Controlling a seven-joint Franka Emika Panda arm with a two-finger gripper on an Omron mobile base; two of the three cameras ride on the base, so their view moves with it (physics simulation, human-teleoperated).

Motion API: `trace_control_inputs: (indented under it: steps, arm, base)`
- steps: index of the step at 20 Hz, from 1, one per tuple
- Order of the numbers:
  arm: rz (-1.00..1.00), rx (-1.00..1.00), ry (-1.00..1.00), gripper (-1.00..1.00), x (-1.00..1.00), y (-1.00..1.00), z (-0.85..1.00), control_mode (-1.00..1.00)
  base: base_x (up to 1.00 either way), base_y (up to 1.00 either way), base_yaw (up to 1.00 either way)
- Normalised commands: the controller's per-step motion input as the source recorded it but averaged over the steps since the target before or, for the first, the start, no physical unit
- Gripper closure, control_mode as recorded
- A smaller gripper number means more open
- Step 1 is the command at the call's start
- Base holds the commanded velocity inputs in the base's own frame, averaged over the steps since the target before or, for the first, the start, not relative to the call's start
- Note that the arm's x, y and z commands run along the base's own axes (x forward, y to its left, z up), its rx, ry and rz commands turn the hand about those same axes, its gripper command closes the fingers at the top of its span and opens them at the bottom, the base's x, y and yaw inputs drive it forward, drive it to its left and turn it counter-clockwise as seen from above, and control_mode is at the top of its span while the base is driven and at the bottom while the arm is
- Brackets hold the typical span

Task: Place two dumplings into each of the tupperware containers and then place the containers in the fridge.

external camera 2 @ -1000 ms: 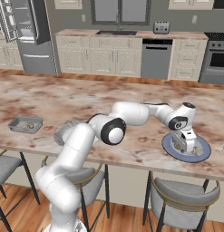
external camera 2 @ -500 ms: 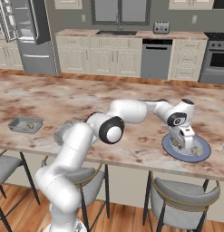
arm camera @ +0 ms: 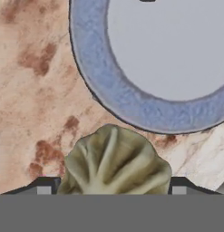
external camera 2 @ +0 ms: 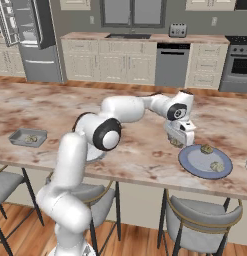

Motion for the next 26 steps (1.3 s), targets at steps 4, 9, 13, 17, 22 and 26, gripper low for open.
trace_control_inputs:
  steps: [4, 9, 13, 17, 22, 26]
  arm:
    - [0.37, -0.01, 0.00, 1.00, 0.18, 1.00, 0.01, -1.00]
    - [0.41, -0.02, 0.09, 1.00, 0.03, 1.00, 0.00, -1.00]
    - [0.38, -0.02, 0.09, 1.00, 0.00, 1.00, 0.00, -1.00]
    - [0.40, 0.00, 0.12, 1.00, 0.00, 1.00, 0.06, -1.00]
    - [0.42, 0.02, 0.17, 1.00, 0.00, 1.00, 0.19, -1.00]
    - [0.42, 0.05, 0.13, 1.00, 0.00, 1.00, 0.07, -1.00]
  base:
    - [0.00, 0.00, 0.00]
    - [0.00, 0.00, 0.00]
    - [0.00, 0.00, 0.00]
    - [0.00, 0.00, 0.00]
    - [0.00, 0.00, 0.00]
    - [0.00, 0.00, 0.00]
